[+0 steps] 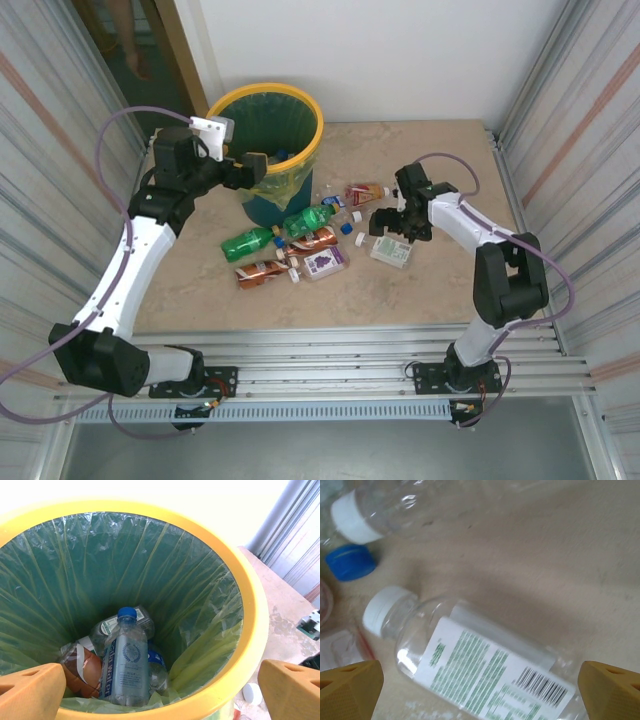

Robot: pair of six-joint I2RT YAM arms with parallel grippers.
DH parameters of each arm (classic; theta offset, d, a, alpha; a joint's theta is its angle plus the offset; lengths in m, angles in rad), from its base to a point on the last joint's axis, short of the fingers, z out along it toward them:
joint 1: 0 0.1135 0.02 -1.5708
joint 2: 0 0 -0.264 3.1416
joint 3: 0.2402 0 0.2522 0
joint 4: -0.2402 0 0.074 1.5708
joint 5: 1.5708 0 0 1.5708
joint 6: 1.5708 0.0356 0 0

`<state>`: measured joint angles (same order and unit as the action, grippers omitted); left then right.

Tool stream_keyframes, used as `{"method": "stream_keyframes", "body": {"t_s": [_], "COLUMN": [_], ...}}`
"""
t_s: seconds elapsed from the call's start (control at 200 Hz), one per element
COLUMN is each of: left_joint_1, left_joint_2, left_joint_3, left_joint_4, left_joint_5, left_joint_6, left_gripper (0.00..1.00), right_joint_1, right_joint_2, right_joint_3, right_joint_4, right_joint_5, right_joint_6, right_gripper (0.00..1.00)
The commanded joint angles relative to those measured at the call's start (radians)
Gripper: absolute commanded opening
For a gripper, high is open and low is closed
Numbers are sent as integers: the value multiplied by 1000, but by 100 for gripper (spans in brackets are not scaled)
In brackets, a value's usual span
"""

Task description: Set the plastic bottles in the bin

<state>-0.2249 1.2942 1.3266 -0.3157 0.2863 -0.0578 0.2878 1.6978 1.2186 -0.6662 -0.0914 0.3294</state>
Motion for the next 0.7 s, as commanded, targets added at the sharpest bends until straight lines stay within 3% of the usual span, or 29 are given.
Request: {"method": "stream_keyframes", "body": {"t_s": [0.0,0.416,0.696], "left_joint_1": [-10,-9,-9], "left_joint_2": [-38,-21,-14], "left_joint_3": [-12,4,6], "left_joint_4": [15,11,18], "left_joint_5": [-15,-12,-10], "left_joint_6": [-7,-2,-11], "left_gripper": [99,99,99], "right_joint_1": [-32,-39,22], "right_joint_2": [48,66,5], "right_joint_3": [30,-16,-92], "right_joint_4": [38,14,1], "right_joint_5": [-51,-138,-127], "right_joint_6": [-62,-51,-20], "right_gripper": [98,100,100]}}
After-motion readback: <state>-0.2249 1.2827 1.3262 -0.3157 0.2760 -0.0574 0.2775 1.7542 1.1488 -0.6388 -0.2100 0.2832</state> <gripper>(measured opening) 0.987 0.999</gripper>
